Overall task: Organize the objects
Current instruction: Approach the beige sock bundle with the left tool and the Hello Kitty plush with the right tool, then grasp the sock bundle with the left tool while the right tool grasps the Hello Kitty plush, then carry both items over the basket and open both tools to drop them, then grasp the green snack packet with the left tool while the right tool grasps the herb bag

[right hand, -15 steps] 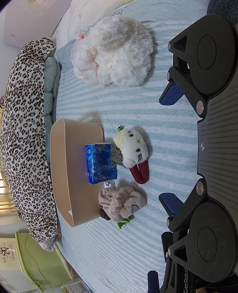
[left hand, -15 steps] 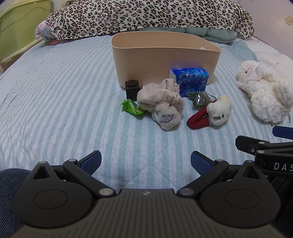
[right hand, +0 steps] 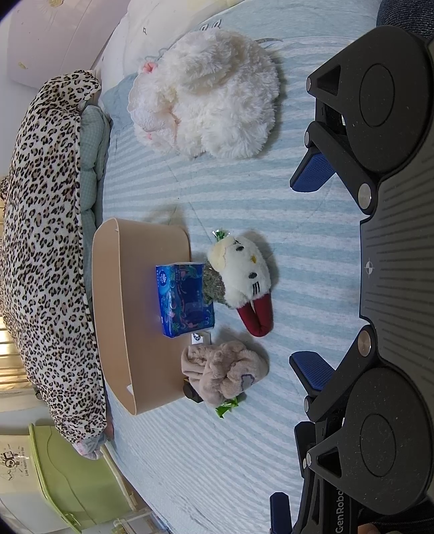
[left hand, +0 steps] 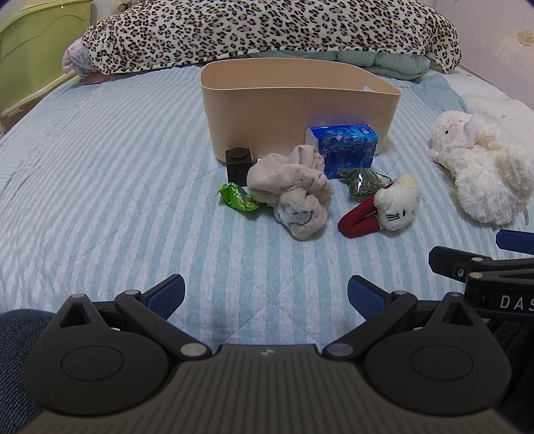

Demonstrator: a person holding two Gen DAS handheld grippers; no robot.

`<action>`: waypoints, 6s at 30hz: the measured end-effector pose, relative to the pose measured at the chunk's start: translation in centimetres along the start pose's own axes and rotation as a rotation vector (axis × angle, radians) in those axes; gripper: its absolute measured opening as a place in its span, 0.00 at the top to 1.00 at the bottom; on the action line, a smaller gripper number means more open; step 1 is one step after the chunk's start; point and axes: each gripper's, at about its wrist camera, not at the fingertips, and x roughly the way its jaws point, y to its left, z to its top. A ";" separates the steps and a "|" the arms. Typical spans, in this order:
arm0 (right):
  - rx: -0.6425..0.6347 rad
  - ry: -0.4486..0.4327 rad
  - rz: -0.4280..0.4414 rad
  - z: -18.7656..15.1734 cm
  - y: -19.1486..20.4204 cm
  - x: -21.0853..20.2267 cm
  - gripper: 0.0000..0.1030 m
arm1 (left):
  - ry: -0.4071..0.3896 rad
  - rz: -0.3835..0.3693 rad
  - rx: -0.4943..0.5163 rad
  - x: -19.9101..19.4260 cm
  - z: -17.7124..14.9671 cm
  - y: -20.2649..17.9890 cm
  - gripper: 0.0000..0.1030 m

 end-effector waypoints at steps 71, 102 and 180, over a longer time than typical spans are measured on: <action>-0.069 0.052 0.114 4.7 -2.3 10.7 0.48 | -0.025 -0.203 0.095 9.5 7.6 -0.2 0.63; 0.036 -0.244 0.047 21.2 -0.2 11.5 0.48 | -0.324 -0.033 0.061 10.8 21.7 -0.2 0.63; -0.166 0.166 0.077 9.9 0.5 15.0 0.23 | 0.145 -0.212 0.248 14.9 8.4 4.3 0.76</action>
